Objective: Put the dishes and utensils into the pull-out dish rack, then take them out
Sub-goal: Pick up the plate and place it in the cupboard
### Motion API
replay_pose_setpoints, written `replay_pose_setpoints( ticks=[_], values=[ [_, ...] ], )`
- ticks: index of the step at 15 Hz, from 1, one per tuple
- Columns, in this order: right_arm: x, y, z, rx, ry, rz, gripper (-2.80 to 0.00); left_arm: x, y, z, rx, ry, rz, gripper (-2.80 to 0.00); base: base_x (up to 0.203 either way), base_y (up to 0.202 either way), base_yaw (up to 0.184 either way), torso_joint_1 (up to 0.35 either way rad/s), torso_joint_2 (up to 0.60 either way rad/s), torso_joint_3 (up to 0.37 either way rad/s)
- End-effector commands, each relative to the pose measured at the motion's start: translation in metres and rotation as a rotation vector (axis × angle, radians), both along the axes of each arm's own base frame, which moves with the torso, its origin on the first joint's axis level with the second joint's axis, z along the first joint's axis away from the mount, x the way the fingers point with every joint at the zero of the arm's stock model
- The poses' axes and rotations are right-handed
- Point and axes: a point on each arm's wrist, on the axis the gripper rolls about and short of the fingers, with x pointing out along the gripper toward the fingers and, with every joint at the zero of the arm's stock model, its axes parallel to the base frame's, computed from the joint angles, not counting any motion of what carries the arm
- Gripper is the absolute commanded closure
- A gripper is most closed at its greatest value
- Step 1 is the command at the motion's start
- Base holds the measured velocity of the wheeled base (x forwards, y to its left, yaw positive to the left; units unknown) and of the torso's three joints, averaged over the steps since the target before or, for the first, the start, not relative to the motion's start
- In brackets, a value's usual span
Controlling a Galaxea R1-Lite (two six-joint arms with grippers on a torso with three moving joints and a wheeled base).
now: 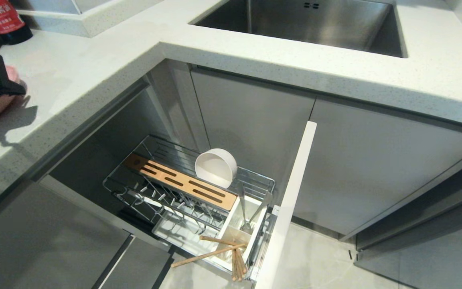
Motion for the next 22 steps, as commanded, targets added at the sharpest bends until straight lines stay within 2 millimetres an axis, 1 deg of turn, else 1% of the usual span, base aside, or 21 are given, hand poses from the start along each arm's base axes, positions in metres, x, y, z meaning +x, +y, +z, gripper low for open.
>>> replay_pose_setpoints(
  ticks=[1, 4, 6, 7, 9, 11, 13, 15, 19, 22],
  values=[
    [0.000, 0.000, 0.000, -0.001, 0.000, 0.000, 0.00, -0.002, 0.000, -0.001, -0.002, 0.008, 0.002, 0.00, 0.000, 0.000, 0.000, 0.000, 0.00, 0.000],
    [0.000, 0.000, 0.000, -0.001, 0.000, 0.000, 0.00, -0.004, 0.000, 0.001, -0.002, 0.002, 0.002, 0.00, 0.000, 0.000, 0.000, 0.000, 0.00, 0.000],
    [0.000, 0.000, 0.000, -0.001, 0.001, 0.000, 0.00, -0.014, -0.001, 0.007, 0.002, -0.027, 0.005, 0.00, 0.000, 0.000, 0.000, 0.000, 0.00, 0.000],
    [0.000, 0.000, 0.000, 0.000, 0.001, 0.000, 0.00, -0.022, -0.002, 0.012, 0.008, -0.053, 0.015, 0.00, 0.000, 0.000, 0.000, 0.000, 0.00, 0.000],
    [0.000, 0.000, 0.000, -0.001, 0.000, 0.000, 0.00, -0.046, -0.004, 0.027, 0.009, -0.122, 0.028, 0.00, 0.000, 0.000, 0.000, 0.000, 0.00, 0.000],
    [0.000, 0.000, 0.000, -0.001, 0.002, 0.000, 0.00, -0.068, -0.006, 0.031, -0.009, -0.126, 0.035, 0.00, 0.000, 0.000, 0.000, 0.000, 0.00, 0.000],
    [0.000, 0.000, 0.000, 0.000, 0.000, 0.000, 0.00, -0.090, -0.009, 0.041, -0.007, -0.193, 0.039, 0.00, 0.000, 0.000, 0.000, 0.000, 0.00, 0.000],
    [0.000, 0.000, 0.000, 0.000, 0.000, 0.000, 0.00, -0.108, -0.011, 0.047, -0.004, -0.242, 0.076, 0.00, 0.000, 0.000, 0.000, 0.000, 0.00, 0.000],
    [0.000, 0.000, 0.000, -0.001, 0.000, 0.000, 0.00, -0.134, -0.029, 0.061, -0.163, -0.368, -0.055, 0.00, 0.000, 0.000, 0.000, 0.000, 0.00, 0.000],
    [0.000, 0.000, 0.000, -0.001, 0.000, 0.000, 0.00, -0.143, -0.037, 0.068, -0.274, -0.461, -0.193, 0.00, 0.000, 0.000, 0.000, 0.000, 0.00, 0.000]
  ],
)
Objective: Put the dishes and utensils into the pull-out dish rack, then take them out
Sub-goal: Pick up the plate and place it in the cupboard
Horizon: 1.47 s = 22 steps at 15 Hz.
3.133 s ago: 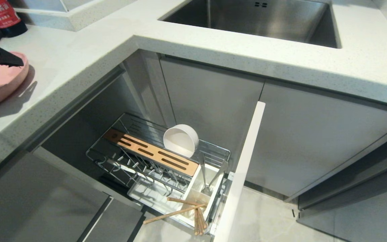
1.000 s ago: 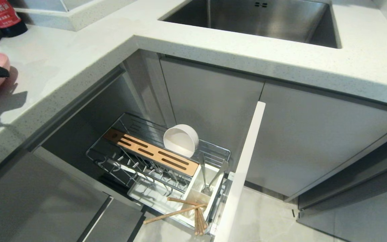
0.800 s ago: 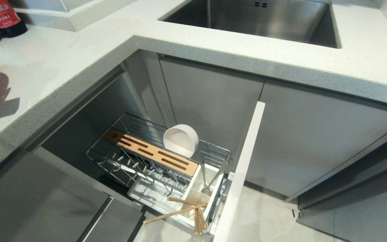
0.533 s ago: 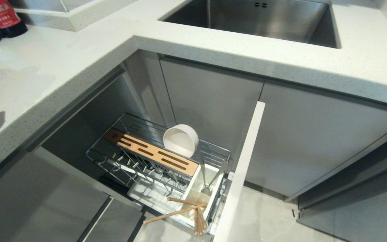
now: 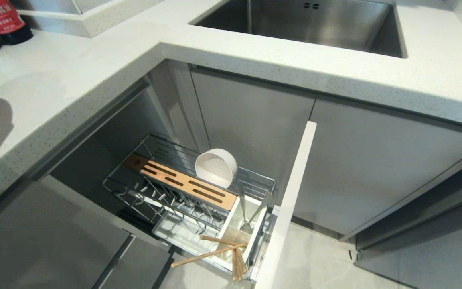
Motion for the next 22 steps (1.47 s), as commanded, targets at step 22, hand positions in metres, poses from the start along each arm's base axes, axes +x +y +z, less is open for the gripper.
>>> replay_pose_setpoints(
  ticks=[22],
  values=[
    [0.000, 0.000, 0.000, -0.001, 0.000, 0.001, 0.00, 0.046, -0.115, -0.014, -0.395, -0.135, -0.461, 0.00, 0.000, 0.000, 0.000, 0.000, 0.00, 0.000]
  ],
)
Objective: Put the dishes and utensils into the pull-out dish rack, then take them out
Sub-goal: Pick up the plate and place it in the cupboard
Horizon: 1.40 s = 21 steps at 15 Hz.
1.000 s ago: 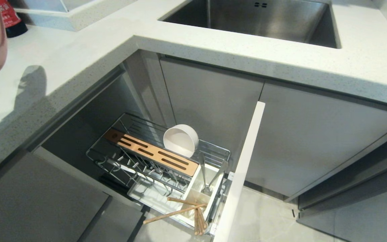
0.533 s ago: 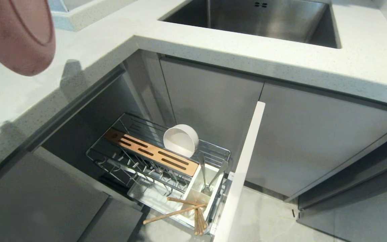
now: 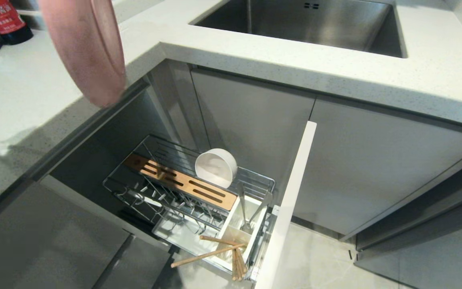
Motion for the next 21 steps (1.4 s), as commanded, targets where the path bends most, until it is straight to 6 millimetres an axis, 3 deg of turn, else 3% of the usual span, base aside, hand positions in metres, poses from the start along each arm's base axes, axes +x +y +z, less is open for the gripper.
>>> replay_pose_setpoints(
  ticks=[1, 5, 9, 14, 16, 21],
  values=[
    [0.000, 0.000, 0.000, -0.001, 0.000, 0.000, 0.00, 0.020, -0.031, -0.015, 0.023, 0.052, 0.050, 0.00, 0.000, 0.000, 0.000, 0.000, 0.00, 0.000],
    [0.000, 0.000, 0.000, 0.000, 0.000, 0.000, 0.00, 0.037, -0.051, -0.053, 0.023, 0.111, 0.182, 0.00, 0.000, 0.000, 0.000, 0.000, 0.00, 0.000],
    [0.000, 0.000, 0.000, 0.000, 0.001, 0.000, 0.00, 0.038, -0.063, -0.099, 0.009, 0.180, 0.245, 0.00, 0.000, 0.000, 0.000, 0.000, 0.00, 0.000],
    [0.000, 0.000, 0.000, -0.001, 0.001, 0.000, 0.00, 0.027, -0.084, -0.131, -0.023, 0.256, 0.277, 0.00, 0.000, 0.000, 0.000, 0.000, 0.00, 0.000],
    [0.000, 0.000, 0.000, 0.000, 0.001, 0.000, 0.00, 0.029, -0.088, -0.149, -0.038, 0.290, 0.325, 0.00, 0.000, 0.000, 0.000, 0.000, 0.00, 0.000],
    [0.000, 0.000, 0.000, -0.001, 0.000, 0.000, 0.00, 0.037, -0.089, -0.173, -0.135, 0.354, 0.378, 0.00, 0.000, 0.000, 0.000, 0.000, 0.00, 0.000]
  ],
)
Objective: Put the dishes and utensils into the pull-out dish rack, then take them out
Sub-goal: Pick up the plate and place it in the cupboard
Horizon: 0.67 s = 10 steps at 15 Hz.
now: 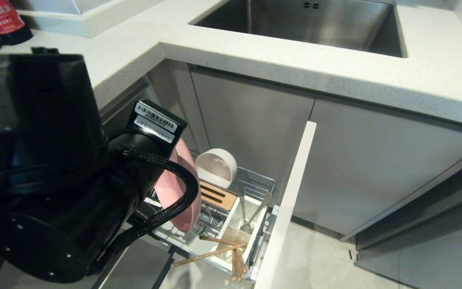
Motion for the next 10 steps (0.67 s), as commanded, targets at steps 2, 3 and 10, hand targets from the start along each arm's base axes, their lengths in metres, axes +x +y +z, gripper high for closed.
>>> replay_pose_setpoints(
  ticks=[2, 3, 10],
  values=[
    [0.000, 0.000, 0.000, 0.000, 0.000, 0.000, 0.00, 0.011, 0.002, -0.011, -0.040, 0.023, 0.039, 0.00, 0.000, 0.000, 0.000, 0.000, 0.00, 0.000],
    [0.000, 0.000, 0.000, -0.001, 0.001, 0.000, 0.00, 0.015, 0.003, -0.014, -0.054, 0.029, 0.047, 0.00, 0.000, 0.000, 0.000, 0.000, 0.00, 0.000],
    [0.000, 0.000, 0.000, -0.001, 0.000, 0.000, 0.00, 0.051, 0.012, -0.030, -0.172, 0.059, 0.080, 0.00, 0.000, 0.000, 0.000, 0.000, 0.00, 0.000]
  ],
)
